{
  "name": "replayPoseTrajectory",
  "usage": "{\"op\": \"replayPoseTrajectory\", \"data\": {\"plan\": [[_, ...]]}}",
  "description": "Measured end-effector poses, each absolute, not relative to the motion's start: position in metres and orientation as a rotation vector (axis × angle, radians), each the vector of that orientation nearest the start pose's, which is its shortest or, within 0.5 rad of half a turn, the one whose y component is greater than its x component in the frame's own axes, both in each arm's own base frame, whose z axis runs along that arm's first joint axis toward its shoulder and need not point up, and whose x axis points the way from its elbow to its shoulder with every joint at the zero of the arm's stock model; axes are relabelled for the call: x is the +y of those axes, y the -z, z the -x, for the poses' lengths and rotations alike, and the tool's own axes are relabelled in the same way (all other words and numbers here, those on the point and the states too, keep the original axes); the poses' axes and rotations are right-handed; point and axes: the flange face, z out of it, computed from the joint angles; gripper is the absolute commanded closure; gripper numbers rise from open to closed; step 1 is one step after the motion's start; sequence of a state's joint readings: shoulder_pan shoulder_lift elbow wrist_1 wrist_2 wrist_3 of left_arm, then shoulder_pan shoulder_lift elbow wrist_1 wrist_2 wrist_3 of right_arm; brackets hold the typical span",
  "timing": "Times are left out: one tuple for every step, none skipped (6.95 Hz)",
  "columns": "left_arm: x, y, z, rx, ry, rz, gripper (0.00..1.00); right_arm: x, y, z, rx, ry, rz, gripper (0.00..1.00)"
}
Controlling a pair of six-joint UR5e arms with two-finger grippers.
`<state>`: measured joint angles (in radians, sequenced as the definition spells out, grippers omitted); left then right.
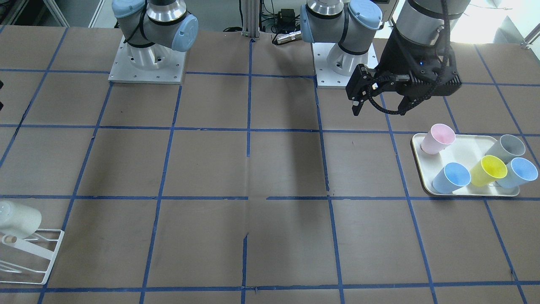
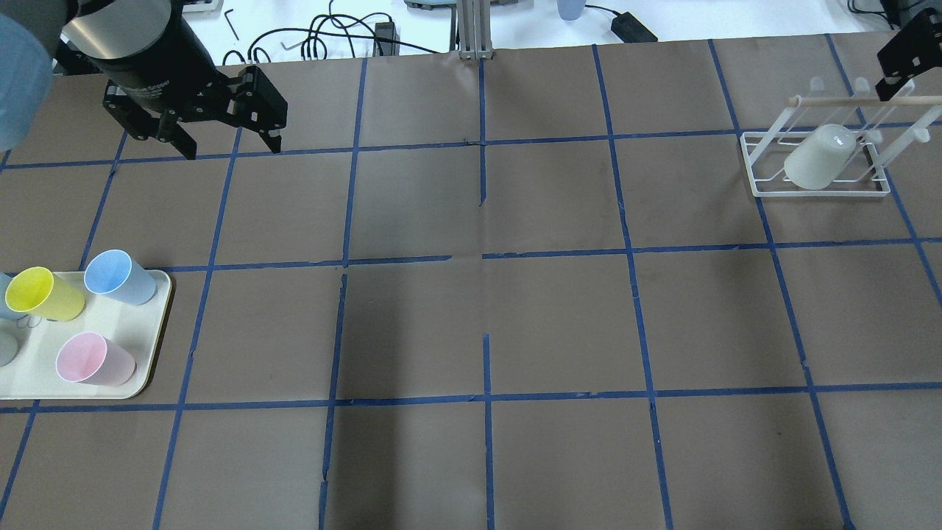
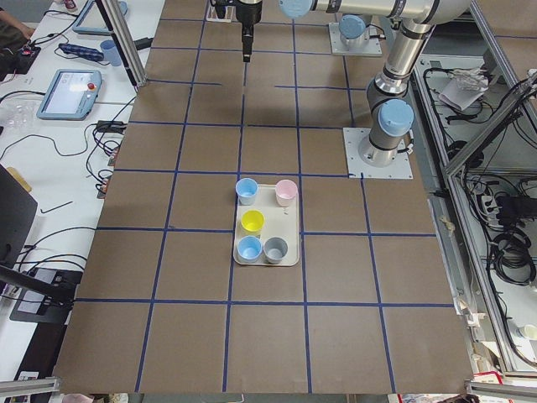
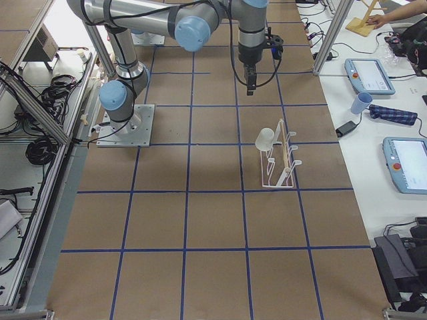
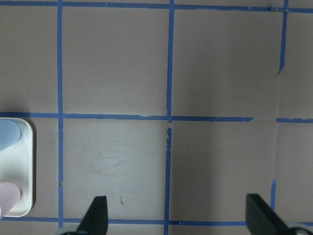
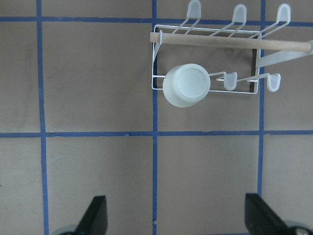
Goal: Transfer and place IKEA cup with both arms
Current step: 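Lower the right gripper onto the white cup hanging on the rack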
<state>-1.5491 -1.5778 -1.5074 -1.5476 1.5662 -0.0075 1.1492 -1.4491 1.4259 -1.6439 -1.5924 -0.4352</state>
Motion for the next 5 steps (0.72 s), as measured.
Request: {"op": "replayPoseTrajectory", "data": {"plan": [[-0.505,-0.518,0.123,3.143,0.125,0.044,0.0,-0.582,-0.473,0.119,3.203,0.105,0.02,0.0],[-0.505,-0.518,0.123,3.143,0.13,0.043,0.0,-0.604,-0.442,0.129,3.203,0.09,0.019,0.0],[-0.505,-0.518,0.123,3.143,0.134,0.043,0.0,-0.621,-0.413,0.137,3.201,0.083,0.018,0.0],[-0.505,-0.518,0.123,3.144,0.136,0.043,0.0,-0.634,-0.388,0.143,3.194,0.07,0.019,0.0],[-0.505,-0.518,0.123,3.144,0.136,0.043,0.0,-0.642,-0.367,0.146,3.186,0.045,0.021,0.0]]}}
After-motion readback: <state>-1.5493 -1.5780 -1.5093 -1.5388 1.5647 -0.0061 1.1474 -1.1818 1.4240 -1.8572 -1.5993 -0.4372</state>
